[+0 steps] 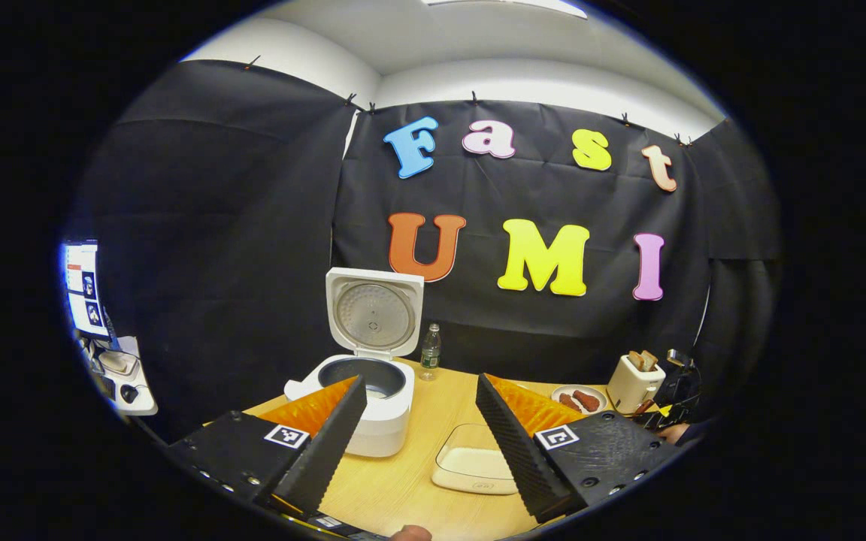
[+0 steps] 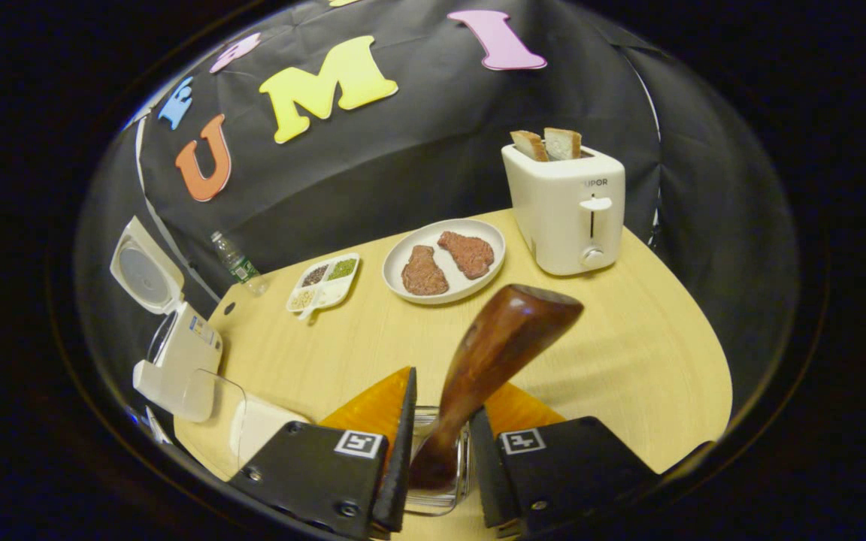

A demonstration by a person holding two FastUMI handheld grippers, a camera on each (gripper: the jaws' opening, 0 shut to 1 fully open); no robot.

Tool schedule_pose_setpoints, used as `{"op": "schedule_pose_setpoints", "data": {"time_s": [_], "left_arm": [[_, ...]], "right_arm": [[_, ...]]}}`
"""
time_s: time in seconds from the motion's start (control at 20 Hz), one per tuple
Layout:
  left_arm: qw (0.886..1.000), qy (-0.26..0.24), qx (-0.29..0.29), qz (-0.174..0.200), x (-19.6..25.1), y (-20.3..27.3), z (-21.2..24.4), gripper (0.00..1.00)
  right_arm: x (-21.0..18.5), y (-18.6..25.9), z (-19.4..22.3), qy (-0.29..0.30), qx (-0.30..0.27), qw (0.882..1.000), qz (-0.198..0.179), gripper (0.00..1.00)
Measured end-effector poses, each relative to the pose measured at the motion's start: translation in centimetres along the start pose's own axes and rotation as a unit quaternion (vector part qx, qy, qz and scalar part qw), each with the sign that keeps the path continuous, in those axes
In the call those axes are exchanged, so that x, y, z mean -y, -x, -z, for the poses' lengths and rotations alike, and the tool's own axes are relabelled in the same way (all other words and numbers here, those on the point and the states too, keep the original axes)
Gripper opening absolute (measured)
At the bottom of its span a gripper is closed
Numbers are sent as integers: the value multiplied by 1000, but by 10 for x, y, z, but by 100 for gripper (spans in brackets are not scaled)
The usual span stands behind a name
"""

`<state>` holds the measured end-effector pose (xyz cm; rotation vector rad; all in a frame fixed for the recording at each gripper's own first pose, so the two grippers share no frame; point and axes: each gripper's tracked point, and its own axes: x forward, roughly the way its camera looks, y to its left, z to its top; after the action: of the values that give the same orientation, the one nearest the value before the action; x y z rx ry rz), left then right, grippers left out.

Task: Close the left gripper, press the button to open the rice cooker; take a wooden spoon from the chopstick holder with the right hand, scoop a spoonful of rice and pour it into the rice cooker, then put the wooden spoon back into the chopstick holder.

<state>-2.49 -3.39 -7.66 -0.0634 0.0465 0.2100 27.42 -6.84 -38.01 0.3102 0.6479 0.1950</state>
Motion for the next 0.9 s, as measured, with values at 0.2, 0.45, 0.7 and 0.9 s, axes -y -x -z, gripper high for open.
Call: {"op": "schedule_pose_setpoints", "data": {"time_s": [0.2,0.45,0.7,0.9], "left_arm": [[1000,-5,0,-4,-14,0,0,94],[1000,-3,-15,11,-39,0,13,94],[999,16,-20,38,-68,-14,19,94],[998,27,-21,60,-86,-29,25,94]], "right_arm": [[-8,6,-1,-8,8,1000,-5,25],[-28,35,-12,58,54,997,10,17],[-58,80,-36,108,117,987,37,16],[-88,120,-39,139,142,979,53,14]]}}
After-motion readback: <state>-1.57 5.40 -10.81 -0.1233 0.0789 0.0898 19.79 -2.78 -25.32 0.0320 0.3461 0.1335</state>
